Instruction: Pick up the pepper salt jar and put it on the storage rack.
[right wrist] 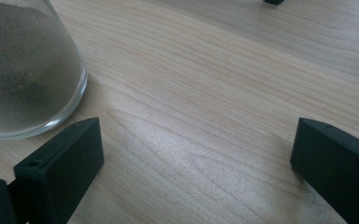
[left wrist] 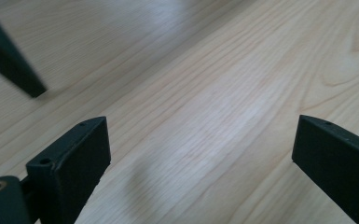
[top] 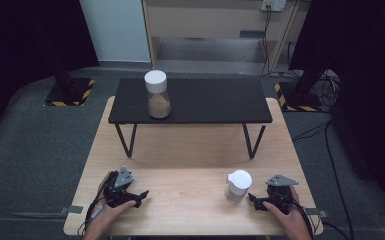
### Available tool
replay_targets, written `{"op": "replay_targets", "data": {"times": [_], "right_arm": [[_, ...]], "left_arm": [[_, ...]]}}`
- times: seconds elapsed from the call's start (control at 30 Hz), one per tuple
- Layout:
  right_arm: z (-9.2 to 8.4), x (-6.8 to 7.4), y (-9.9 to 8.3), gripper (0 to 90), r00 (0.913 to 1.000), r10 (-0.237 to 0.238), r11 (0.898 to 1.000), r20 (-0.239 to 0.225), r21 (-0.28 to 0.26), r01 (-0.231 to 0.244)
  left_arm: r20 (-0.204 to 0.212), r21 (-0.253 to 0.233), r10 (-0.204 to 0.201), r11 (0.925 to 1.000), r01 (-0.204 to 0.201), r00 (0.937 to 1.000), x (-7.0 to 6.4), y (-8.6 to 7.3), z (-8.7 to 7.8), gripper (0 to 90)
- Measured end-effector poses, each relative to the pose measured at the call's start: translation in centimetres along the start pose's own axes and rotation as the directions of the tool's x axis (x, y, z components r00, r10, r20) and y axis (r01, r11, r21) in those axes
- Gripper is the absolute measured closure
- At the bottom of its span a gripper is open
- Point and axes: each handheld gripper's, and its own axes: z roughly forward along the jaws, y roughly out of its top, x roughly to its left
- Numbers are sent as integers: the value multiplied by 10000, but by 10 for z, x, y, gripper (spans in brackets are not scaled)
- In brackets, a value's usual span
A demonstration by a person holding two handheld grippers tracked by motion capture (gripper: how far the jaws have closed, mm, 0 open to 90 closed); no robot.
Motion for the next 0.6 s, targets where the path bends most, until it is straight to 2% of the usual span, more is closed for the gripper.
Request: {"op": "replay_targets", "data": {"times": [0.17,0.43,0.6], "right_arm": [[0,0,0,32,10000,-26,10000,-29,4,26],[-1,0,0,32,10000,-33,10000,-39,4,33],[-1,0,-1,32,10000,-32,10000,-48,14,32]], "left_arm": [[-782,46,-523,9986,528,9956,-2,-4,-3,26],[-1106,422,-1279,9902,1332,9856,2,-3,10,25],[-1240,454,-1535,9860,1602,9803,3,-4,13,17]]}}
